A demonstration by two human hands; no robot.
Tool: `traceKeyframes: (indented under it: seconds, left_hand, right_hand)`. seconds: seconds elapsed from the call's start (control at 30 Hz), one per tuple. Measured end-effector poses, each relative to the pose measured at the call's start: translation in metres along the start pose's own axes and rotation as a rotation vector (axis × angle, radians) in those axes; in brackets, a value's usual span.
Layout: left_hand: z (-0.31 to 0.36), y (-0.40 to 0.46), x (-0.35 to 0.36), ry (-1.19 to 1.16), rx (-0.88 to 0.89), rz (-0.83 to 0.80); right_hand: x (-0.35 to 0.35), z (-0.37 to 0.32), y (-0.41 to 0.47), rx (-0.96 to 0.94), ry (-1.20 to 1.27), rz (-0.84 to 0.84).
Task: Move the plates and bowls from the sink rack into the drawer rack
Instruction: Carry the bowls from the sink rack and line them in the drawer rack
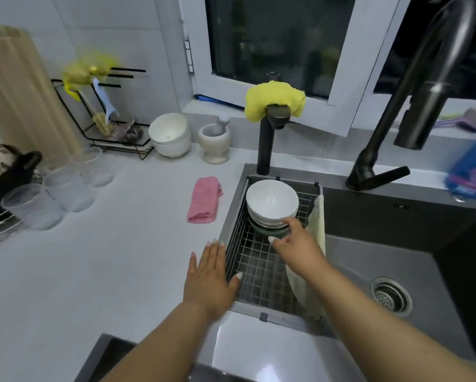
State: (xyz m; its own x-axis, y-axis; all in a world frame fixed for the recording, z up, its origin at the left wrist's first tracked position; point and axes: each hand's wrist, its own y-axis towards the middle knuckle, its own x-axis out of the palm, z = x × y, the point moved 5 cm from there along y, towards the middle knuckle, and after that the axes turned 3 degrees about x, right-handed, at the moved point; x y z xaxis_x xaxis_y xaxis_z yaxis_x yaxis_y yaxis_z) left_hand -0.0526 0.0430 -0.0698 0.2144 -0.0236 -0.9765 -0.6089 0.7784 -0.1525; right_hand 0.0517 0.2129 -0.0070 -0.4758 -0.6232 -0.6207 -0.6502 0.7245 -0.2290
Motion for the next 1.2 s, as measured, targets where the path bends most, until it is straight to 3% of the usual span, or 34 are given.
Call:
traceKeyframes:
  seconds: [0.37, 0.53, 1.07, 1.2]
  left_hand:
    - [-0.005, 0.029, -0.007, 0.013, 0.093, 0.064]
    - [-0.006, 0.03, -0.008, -0.002, 0.104, 0.068]
    - [-0.009, 0.03, -0.006, 0.001, 0.074, 0.024]
    - [-0.01, 0.034, -0.014, -0.153, 0.049, -0.01]
  right_hand:
    - [0.039, 0.01, 0.086, 0.158, -0.201, -0.026]
    - [0.039, 0.005, 0.092, 0.169, -0.089, 0.037]
    - [-0.003, -0.031, 0.061, 0.029, 0.063, 0.298]
    - [-0.023, -0.036, 0.029, -0.037, 0.036, 0.344]
